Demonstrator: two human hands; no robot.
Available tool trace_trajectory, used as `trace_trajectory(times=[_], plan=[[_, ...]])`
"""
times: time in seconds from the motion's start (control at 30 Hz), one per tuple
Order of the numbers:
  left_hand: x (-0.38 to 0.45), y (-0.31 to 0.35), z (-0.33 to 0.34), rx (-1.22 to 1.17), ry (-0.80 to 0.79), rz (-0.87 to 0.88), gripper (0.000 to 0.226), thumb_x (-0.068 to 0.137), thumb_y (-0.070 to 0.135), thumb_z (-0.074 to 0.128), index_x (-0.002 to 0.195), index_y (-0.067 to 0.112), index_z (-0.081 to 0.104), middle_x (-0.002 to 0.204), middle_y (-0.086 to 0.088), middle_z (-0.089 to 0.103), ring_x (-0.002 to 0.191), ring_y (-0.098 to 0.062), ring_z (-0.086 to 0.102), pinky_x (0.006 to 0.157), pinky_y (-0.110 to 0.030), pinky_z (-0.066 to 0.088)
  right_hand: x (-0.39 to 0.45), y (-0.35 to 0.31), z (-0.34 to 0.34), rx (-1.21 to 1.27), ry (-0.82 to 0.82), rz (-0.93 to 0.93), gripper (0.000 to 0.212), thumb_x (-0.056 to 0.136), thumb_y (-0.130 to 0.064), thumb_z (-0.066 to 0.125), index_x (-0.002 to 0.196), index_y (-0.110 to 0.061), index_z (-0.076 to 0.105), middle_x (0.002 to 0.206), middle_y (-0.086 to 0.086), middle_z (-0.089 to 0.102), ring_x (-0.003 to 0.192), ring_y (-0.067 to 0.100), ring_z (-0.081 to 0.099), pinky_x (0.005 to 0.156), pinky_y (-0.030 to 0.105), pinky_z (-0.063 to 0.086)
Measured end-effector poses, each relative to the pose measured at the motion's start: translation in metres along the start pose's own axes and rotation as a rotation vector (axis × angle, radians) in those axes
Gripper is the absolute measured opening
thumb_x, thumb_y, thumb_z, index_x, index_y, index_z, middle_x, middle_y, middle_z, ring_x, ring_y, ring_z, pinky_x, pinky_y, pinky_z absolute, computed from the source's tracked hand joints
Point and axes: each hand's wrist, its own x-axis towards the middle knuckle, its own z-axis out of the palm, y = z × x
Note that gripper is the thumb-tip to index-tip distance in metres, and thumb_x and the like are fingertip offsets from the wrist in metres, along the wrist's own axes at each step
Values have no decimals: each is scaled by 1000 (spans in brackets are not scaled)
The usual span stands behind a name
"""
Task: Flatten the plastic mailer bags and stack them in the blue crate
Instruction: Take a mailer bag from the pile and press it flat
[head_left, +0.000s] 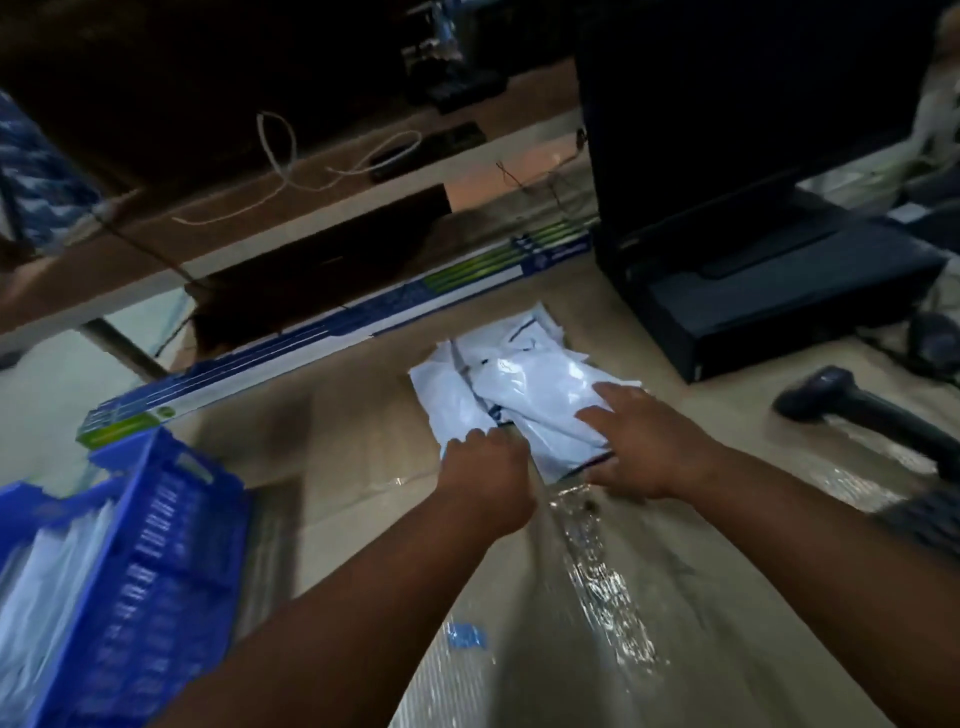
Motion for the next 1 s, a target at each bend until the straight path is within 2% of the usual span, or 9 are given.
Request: trace_trajectory(times=[0.13, 0.2, 0.3, 0.43, 0.5, 0.57, 0.8, 0.9, 1.0], plan=[[27, 21, 12, -59, -71, 46, 38, 83, 47, 66, 115, 26, 65, 114, -3, 65, 105, -26, 64, 90, -43, 55, 7, -1, 22, 48, 217, 34, 77, 79, -79, 54, 128, -20, 65, 140, 18, 52, 125, 43, 50, 101, 54, 47], [34, 21, 21, -64, -92, 41, 41, 83, 50, 64, 119, 28, 64, 117, -4, 63, 108, -27, 61, 91, -44, 55, 16, -9, 26, 12, 291, 103, 81, 78, -81, 57, 136, -25, 57, 146, 15, 46, 137, 41, 41, 108, 56, 40], [39, 18, 33, -105, -93, 19, 41, 81, 52, 57, 115, 30, 63, 116, -6, 59, 105, -29, 62, 87, -43, 56, 33, -8, 32, -3, 247, 244, 100, 72, -81, 64, 152, -27, 38, 152, 16, 39, 143, 39, 34, 114, 62, 30], [34, 10, 40, -89, -35, 44, 25, 84, 44, 48, 97, 25, 58, 101, -3, 56, 91, -28, 60, 71, -37, 49, 41, 0, 38, 16, 245, 271, 103, 71, -67, 71, 156, -21, 35, 136, 12, 50, 123, 35, 47, 112, 59, 35], [27, 5, 38, -62, 19, 79, 19, 87, 42, 51, 90, 23, 53, 95, 0, 54, 85, -26, 56, 63, -35, 41, 36, 0, 41, 22, 293, 227, 98, 71, -58, 69, 156, -18, 39, 131, 10, 52, 117, 34, 49, 109, 56, 38], [16, 0, 32, -47, 82, 112, 22, 88, 45, 56, 90, 23, 55, 94, 2, 55, 84, -23, 55, 63, -35, 46, 26, -2, 42, 60, 364, 187, 94, 70, -53, 66, 154, -17, 42, 127, 8, 52, 113, 34, 49, 105, 53, 41], [-77, -24, 30, -133, 264, 79, 46, 87, 40, 69, 126, 15, 64, 124, -4, 63, 104, -28, 59, 87, -41, 53, -33, -25, 49, 144, 388, -7, 81, 81, -51, 64, 154, -21, 46, 124, 0, 52, 111, 29, 52, 97, 45, 46], [-120, -43, 51, -156, 243, 1, 53, 82, 33, 72, 129, 14, 62, 124, -4, 59, 103, -29, 61, 87, -41, 54, -56, -33, 58, 203, 360, -85, 77, 83, -40, 62, 156, -21, 45, 124, 0, 53, 110, 30, 54, 98, 44, 48], [-155, -52, 64, -207, 215, -34, 67, 83, 35, 69, 143, 11, 56, 139, -6, 55, 115, -30, 60, 98, -41, 53, -79, -48, 57, 267, 378, -223, 70, 86, -31, 64, 154, -20, 49, 128, 1, 56, 114, 30, 57, 100, 42, 48]])
